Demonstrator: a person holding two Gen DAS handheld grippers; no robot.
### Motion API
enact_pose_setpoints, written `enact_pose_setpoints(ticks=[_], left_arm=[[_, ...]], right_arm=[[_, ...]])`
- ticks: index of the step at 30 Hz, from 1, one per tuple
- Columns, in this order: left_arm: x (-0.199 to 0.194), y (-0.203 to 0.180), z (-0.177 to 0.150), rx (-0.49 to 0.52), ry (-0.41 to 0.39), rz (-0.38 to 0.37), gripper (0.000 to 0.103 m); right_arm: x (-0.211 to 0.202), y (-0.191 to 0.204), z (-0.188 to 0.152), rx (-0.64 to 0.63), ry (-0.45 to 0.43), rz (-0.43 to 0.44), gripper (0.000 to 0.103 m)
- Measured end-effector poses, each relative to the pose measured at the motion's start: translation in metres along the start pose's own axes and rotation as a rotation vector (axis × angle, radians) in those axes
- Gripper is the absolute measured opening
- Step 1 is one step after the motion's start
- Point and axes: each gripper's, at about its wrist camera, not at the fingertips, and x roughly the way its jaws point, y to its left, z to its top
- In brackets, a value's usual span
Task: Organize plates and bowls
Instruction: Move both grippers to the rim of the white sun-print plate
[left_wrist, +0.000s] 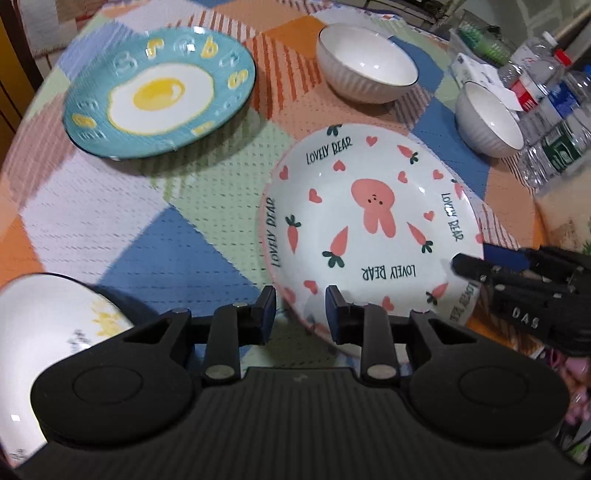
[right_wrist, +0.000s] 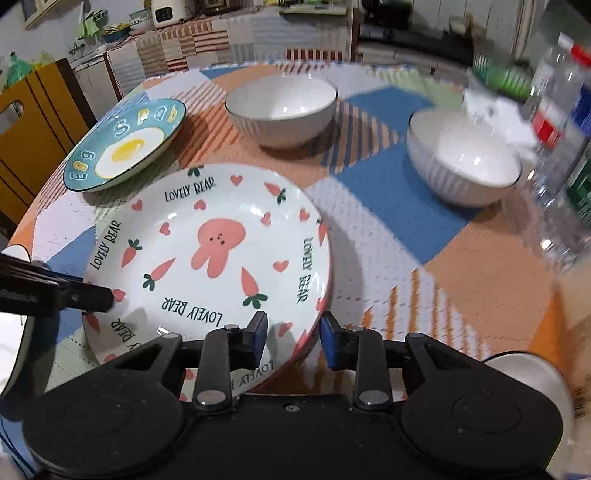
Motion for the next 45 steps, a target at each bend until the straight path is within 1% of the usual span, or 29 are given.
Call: enact_pose_setpoints(ticks=[2, 5, 7, 12, 15, 17, 19, 21, 23, 26, 27, 28, 29, 30, 31, 32, 34, 35, 36, 38, 40, 41, 44, 45], left_arm=[[-0.012, 0.0, -0.002, 0.034, -0.003, 0.015, 0.027], [-0.03, 0.001, -0.009, 0.073, -0.001, 0.029, 0.027], [-0.042, 0.001, -0.015, 0.099, -0.006, 0.048, 0.027], [-0.074, 0.001, -0.035, 0.159, -0.026, 0.084, 0.029], [-0.094, 0.003, -0.048, 0.197, -0.027, 0.095, 0.03], [-0.107, 0.006, -0.057, 0.216, -0.026, 0.099, 0.03], [-0.119, 0.009, -0.066, 0.236, -0.023, 0.106, 0.032], [-0.13, 0.015, -0.075, 0.251, -0.02, 0.116, 0.036], [-0.141, 0.023, -0.082, 0.262, -0.018, 0.117, 0.046], [-0.154, 0.036, -0.091, 0.277, -0.022, 0.111, 0.047], [-0.159, 0.043, -0.094, 0.28, -0.026, 0.103, 0.047], [-0.163, 0.049, -0.097, 0.278, -0.029, 0.097, 0.049], [-0.167, 0.057, -0.099, 0.276, -0.033, 0.095, 0.054], [-0.17, 0.063, -0.102, 0.281, -0.037, 0.097, 0.058], [-0.172, 0.069, -0.105, 0.295, -0.047, 0.104, 0.065], [-0.174, 0.074, -0.107, 0.316, -0.056, 0.119, 0.068], [-0.174, 0.084, -0.112, 0.368, -0.068, 0.155, 0.068], [-0.173, 0.089, -0.113, 0.39, -0.066, 0.163, 0.068], [-0.171, 0.095, -0.114, 0.401, -0.064, 0.16, 0.068], [-0.17, 0.104, -0.115, 0.409, -0.093, 0.123, 0.069], [-0.169, 0.112, -0.114, 0.42, -0.128, 0.106, 0.069], [-0.167, 0.114, -0.114, 0.431, -0.138, 0.107, 0.069], [-0.158, 0.118, -0.11, 0.5, -0.152, 0.131, 0.069], [-0.153, 0.12, -0.108, 0.523, -0.145, 0.142, 0.069]], right_arm=[[-0.01, 0.0, 0.002, -0.012, -0.015, 0.008, 0.037], [-0.032, 0.004, 0.003, -0.032, -0.049, 0.059, 0.037], [-0.046, 0.009, 0.003, -0.05, -0.061, 0.068, 0.037], [-0.08, 0.03, -0.001, -0.109, -0.099, 0.119, 0.041], [-0.099, 0.047, -0.006, -0.169, -0.119, 0.113, 0.044], [-0.11, 0.059, -0.01, -0.218, -0.123, 0.107, 0.045], [-0.119, 0.069, -0.014, -0.254, -0.124, 0.124, 0.046], [-0.129, 0.082, -0.019, -0.294, -0.13, 0.147, 0.05], [-0.138, 0.095, -0.023, -0.337, -0.141, 0.174, 0.05], [-0.148, 0.116, -0.029, -0.394, -0.155, 0.228, 0.051], [-0.15, 0.122, -0.032, -0.412, -0.164, 0.242, 0.054], [-0.151, 0.13, -0.034, -0.434, -0.174, 0.252, 0.056], [-0.151, 0.136, -0.036, -0.453, -0.183, 0.259, 0.063], [-0.151, 0.142, -0.038, -0.468, -0.192, 0.265, 0.064], [-0.15, 0.149, -0.04, -0.488, -0.203, 0.273, 0.064], [-0.149, 0.154, -0.041, -0.503, -0.208, 0.279, 0.064], [-0.145, 0.165, -0.045, -0.538, -0.22, 0.301, 0.065], [-0.143, 0.171, -0.045, -0.55, -0.23, 0.309, 0.068], [-0.139, 0.175, -0.046, -0.558, -0.243, 0.313, 0.072], [-0.128, 0.18, -0.05, -0.556, -0.292, 0.311, 0.074], [-0.115, 0.184, -0.052, -0.525, -0.314, 0.305, 0.074], [-0.107, 0.186, -0.053, -0.5, -0.314, 0.318, 0.074], [-0.083, 0.185, -0.052, -0.405, -0.296, 0.386, 0.074], [-0.074, 0.184, -0.05, -0.362, -0.272, 0.406, 0.074]])
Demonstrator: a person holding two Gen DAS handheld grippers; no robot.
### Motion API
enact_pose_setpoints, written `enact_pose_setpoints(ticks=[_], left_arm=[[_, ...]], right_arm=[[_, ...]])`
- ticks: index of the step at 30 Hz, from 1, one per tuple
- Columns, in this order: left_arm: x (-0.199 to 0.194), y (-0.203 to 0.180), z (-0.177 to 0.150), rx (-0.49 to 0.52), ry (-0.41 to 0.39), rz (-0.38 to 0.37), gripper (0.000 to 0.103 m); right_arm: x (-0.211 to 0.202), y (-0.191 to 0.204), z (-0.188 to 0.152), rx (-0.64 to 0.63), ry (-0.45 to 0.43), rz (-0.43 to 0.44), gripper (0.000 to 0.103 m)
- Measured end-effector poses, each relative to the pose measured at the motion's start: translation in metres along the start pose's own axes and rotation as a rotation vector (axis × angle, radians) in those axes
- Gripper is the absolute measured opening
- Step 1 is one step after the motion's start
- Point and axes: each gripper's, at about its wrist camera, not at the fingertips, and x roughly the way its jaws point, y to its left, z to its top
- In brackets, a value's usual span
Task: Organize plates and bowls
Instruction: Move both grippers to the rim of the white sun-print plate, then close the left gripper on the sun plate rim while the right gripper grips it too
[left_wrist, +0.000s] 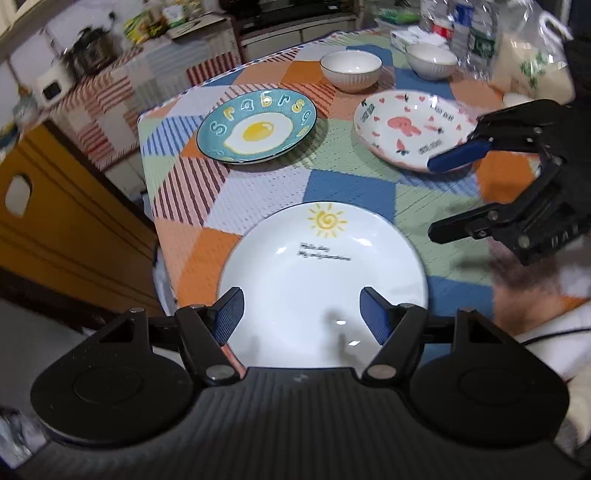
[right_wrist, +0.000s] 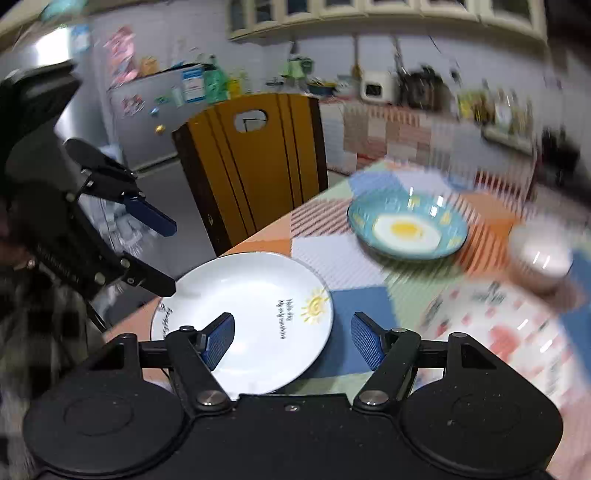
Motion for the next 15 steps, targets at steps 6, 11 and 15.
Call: enact_pose_setpoints(ticks=[6, 11, 15], left_arm=[[0.034, 0.022, 0.0, -0.034, 0.046, -0.062, 0.069], [0.06, 0.05, -0.011, -0.193, 0.148, -0.102, 0.065], [0.071, 0.059, -0.018, -0.233, 0.196, -0.106, 0.062]], right_arm=[[0.047, -0.03, -0.009, 0.295, 0.182, 0.086, 0.07], [0.06, -0.027, -0.024, 0.374, 0.246, 0.137, 0.065], [0.071, -0.023, -0.036, 0.42, 0.26, 0.157, 0.045]])
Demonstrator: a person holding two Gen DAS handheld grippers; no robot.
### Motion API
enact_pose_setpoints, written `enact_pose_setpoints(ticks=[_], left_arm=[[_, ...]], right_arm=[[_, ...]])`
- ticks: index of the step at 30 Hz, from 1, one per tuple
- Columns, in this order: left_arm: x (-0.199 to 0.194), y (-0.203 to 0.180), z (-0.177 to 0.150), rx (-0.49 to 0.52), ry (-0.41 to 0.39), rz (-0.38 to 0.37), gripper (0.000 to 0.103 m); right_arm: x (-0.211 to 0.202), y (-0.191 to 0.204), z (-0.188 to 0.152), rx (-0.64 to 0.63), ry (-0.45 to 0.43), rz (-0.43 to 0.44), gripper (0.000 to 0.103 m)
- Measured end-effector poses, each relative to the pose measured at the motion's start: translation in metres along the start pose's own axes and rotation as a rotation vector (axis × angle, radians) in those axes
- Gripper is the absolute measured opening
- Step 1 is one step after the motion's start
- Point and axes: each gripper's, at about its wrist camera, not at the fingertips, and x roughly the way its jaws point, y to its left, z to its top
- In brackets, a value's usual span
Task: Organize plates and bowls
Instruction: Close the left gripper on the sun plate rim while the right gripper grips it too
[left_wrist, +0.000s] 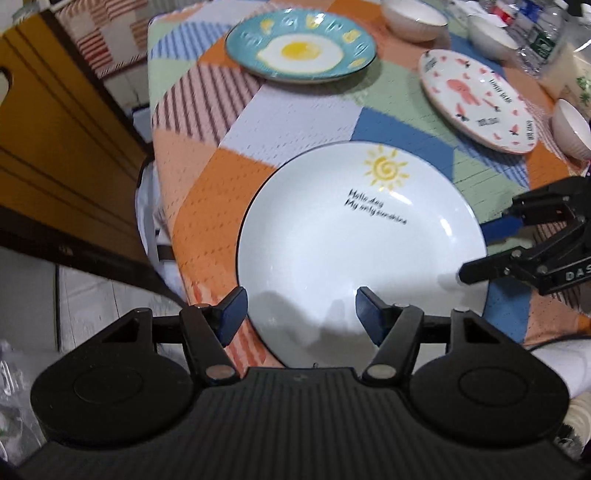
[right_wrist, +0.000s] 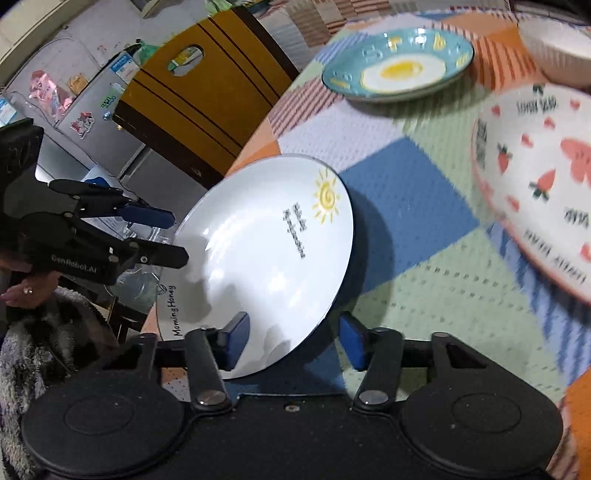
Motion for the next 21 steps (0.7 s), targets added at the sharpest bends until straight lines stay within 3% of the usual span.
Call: enact_pose_setpoints(ticks=[4, 7, 11, 16, 21], left_arm=[[0.003, 0.009, -0.004, -0.058, 0.001, 0.003, 0.054], [0.004, 0.016, -0.007, -0.096, 0.009, 0.021, 0.038], [0.016, 0.028, -0.011, -0.167, 0.078, 0.006, 0.018], [0.02, 0.035, -0.012, -0.215, 0.085, -0.028, 0.019], [0.03, 0.041, -0.012, -0.301, 0.104, -0.08, 0.027]], right_arm=[[0.007, -0.006, -0.005, 0.055, -0.011, -0.009, 0.021], [0.008, -0.011, -0.003, 0.054, -0.009, 0.005, 0.02], [0.009, -0.009, 0.001, 0.05, 0.006, -0.013, 0.02], [0.012, -0.011, 0.002, 0.067, 0.009, -0.004, 0.02], [0.011, -0.014, 0.0, 0.057, -0.014, 0.02, 0.019]])
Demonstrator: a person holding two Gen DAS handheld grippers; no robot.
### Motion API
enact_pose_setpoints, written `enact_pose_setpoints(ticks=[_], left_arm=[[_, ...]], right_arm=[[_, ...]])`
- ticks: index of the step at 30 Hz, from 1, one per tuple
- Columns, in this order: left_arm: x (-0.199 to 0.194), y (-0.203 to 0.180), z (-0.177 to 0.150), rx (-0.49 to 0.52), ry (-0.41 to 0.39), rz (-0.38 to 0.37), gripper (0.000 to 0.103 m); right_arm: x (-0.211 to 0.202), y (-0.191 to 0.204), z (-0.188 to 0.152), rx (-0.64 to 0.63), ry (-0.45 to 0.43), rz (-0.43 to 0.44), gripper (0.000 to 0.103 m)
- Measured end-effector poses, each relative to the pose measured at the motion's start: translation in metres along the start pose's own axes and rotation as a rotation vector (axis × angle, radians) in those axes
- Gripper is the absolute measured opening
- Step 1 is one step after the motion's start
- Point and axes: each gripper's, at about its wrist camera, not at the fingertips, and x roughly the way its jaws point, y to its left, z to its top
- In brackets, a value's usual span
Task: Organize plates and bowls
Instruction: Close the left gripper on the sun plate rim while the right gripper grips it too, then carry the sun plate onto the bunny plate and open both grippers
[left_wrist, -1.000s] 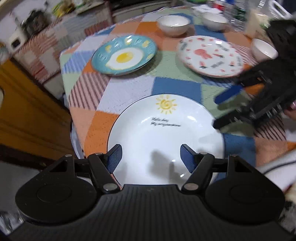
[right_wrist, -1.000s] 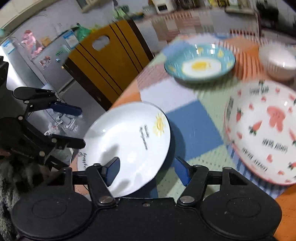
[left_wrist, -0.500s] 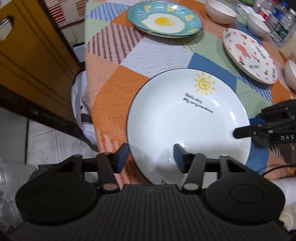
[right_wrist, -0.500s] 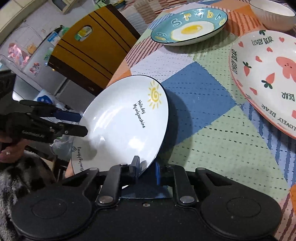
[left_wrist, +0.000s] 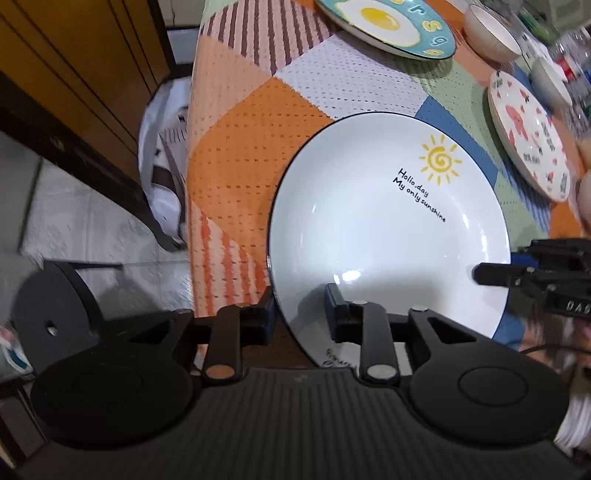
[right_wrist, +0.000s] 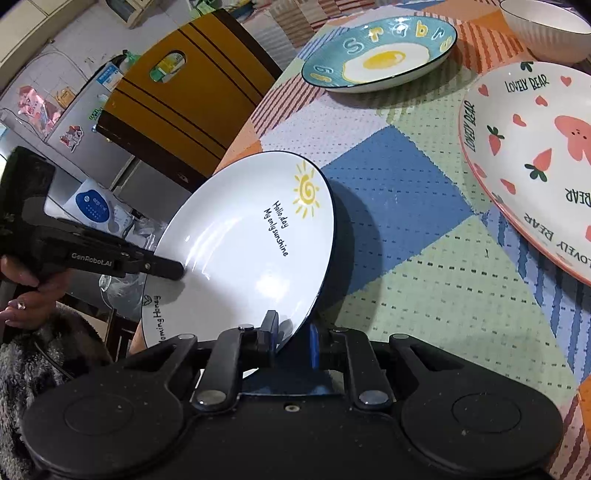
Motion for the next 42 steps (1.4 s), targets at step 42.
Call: enact_pose_setpoints(ticks=[42], left_arm=[[-0.036, -0.171, 0.102, 0.096, -0.234, -0.139, 0.027]], right_arm=[[-0.153, -0.094, 0.029, -0.003, -0.28, -0.149, 0.025]])
